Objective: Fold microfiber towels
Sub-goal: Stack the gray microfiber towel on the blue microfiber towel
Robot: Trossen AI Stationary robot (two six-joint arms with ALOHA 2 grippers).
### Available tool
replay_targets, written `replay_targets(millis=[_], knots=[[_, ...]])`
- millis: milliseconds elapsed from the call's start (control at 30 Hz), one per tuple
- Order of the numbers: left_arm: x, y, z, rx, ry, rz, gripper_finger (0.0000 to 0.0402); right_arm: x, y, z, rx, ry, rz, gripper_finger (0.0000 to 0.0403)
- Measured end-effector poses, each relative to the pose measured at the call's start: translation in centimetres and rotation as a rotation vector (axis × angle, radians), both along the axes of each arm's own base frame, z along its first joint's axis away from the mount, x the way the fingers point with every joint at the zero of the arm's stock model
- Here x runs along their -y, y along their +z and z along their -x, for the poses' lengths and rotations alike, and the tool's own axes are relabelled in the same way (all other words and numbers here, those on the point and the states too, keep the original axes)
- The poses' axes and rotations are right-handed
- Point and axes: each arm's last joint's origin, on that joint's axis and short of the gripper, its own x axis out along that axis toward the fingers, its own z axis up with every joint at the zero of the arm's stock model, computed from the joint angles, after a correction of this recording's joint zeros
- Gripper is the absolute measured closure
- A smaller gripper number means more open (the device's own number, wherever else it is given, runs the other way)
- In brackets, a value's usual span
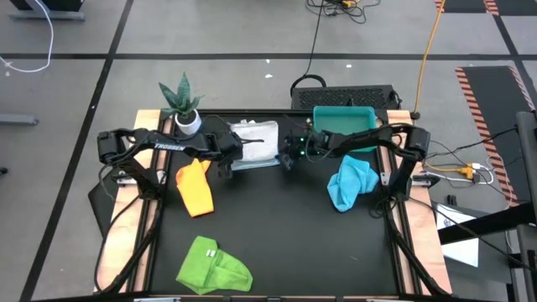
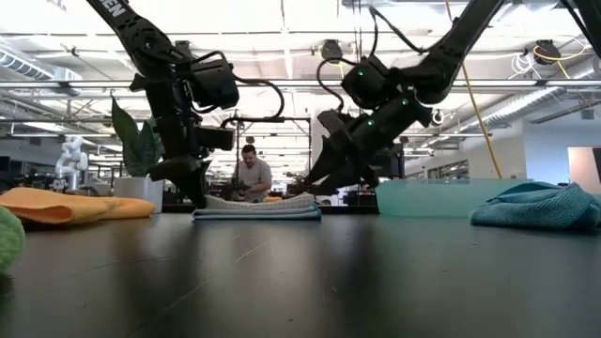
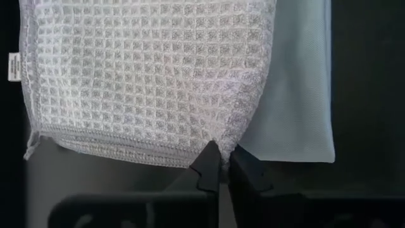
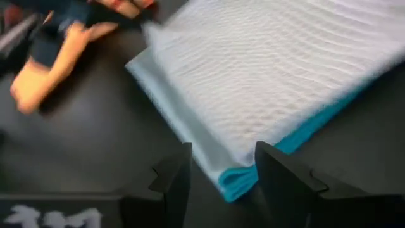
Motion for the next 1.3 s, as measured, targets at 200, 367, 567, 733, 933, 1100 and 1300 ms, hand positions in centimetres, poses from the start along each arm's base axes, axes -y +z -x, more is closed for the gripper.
replay_targets(millis=[200, 367, 567, 733, 933, 1100, 1300], knots=[[0.0, 0.0, 0.0, 0.008, 0.014, 0.003, 0.0393, 0.6, -1.0, -0.2, 0.03, -0.114, -0.134, 0.0239], [0.0, 0.0, 0.0, 0.008, 0.015, 0.003, 0.0381, 0.9, -1.1, -0.2, 0.043, -0.176, -0.203, 0.0239], [0.0, 0.0, 0.0, 0.01, 0.017, 0.003, 0.0394, 0.9, -1.0, -0.2, 0.056, -0.204, -0.243, 0.0239], [0.0, 0.0, 0.0, 0.012, 0.017, 0.002, 0.038, 0.6, -2.1, -0.6, 0.051, -0.201, -0.295, 0.026], [0.0, 0.0, -0.1, 0.012, 0.018, 0.003, 0.0394, 0.6, -2.7, -1.2, 0.101, -0.188, -0.317, 0.0296], [0.0, 0.0, -0.1, 0.013, 0.018, 0.002, 0.0382, 0.6, -2.7, -1.2, 0.1, -0.184, -0.313, 0.0353], [0.0, 0.2, 0.0, 0.015, 0.021, 0.003, 0.0393, 0.8, -2.4, -1.1, 0.114, -0.18, -0.301, 0.0395]])
